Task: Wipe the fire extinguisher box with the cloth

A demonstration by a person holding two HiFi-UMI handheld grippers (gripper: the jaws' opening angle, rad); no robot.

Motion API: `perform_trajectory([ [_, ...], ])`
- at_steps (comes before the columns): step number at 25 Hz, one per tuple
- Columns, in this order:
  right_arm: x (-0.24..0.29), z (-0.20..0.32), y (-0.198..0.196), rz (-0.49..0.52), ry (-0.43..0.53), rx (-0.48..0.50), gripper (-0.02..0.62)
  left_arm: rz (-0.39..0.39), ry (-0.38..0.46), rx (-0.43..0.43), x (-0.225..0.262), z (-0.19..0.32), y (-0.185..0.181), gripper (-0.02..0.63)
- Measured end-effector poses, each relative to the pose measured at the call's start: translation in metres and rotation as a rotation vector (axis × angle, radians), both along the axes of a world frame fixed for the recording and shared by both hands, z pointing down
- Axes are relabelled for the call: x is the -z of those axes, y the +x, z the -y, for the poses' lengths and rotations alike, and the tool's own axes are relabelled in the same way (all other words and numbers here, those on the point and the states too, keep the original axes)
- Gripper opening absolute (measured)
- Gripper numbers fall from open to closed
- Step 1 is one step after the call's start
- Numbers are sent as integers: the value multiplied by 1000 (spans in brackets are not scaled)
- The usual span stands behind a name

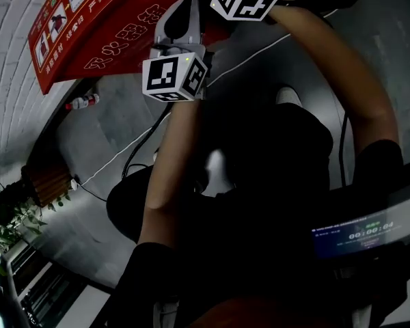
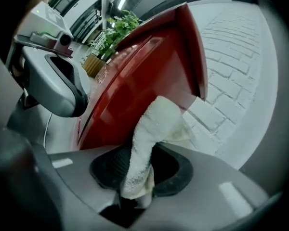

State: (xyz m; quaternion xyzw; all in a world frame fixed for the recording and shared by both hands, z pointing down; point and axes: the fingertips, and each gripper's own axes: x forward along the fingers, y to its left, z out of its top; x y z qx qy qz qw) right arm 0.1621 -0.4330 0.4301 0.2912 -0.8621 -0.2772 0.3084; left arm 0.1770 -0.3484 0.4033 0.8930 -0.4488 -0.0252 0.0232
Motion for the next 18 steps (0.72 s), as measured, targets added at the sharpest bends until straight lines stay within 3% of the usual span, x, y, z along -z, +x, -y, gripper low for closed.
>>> perform_trajectory([
  [9,-86,-3,4,-97,-55,27,104,1,-65,1,-57,-4,0,2],
  [18,-151,-14,8,-158,-60,50,104,76,-116,-7,-107,-9,5,3],
])
